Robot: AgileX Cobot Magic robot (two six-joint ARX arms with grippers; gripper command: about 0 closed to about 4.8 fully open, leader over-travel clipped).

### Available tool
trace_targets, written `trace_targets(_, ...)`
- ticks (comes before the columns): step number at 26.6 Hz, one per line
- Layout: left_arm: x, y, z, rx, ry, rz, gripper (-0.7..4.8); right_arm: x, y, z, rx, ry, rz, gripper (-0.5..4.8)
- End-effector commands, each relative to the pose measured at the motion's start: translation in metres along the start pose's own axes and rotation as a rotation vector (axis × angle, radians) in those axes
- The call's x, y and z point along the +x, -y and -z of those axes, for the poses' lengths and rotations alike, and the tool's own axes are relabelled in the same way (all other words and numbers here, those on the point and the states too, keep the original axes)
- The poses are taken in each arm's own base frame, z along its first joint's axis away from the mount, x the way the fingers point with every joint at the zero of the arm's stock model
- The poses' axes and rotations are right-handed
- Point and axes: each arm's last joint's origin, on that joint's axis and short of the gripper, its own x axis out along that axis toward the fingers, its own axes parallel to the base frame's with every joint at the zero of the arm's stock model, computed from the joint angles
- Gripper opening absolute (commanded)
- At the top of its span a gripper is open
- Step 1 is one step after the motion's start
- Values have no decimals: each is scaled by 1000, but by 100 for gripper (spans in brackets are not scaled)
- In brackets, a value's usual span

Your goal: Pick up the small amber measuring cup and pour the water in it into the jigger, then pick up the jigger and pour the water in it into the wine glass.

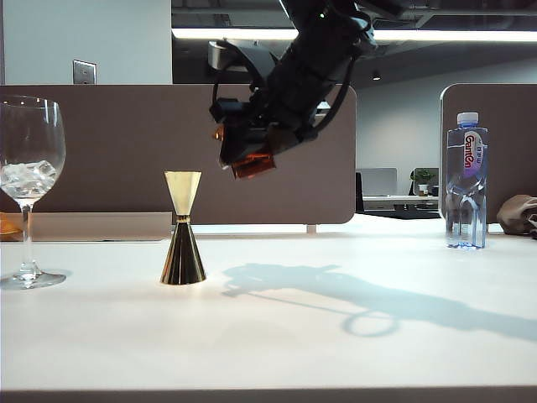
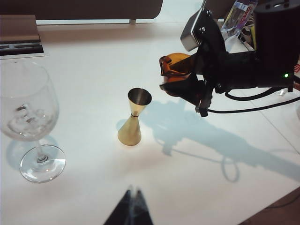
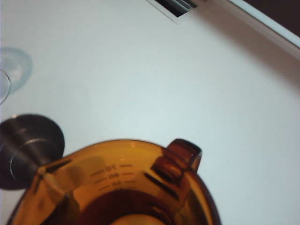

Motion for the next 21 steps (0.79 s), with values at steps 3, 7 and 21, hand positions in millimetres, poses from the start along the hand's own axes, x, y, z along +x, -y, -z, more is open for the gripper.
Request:
trace_targets(3,-1,0,-2,7,13,3,-2,-5,3,-14,-30,31,25,1)
trace_targets(7,-1,0,-2,7,13,3,-2,-6,2,-16,-31,15,26,1)
trace_targets(21,-1,0,-2,7,13,3,-2,-6,-4,-15,-80,-3,33,1)
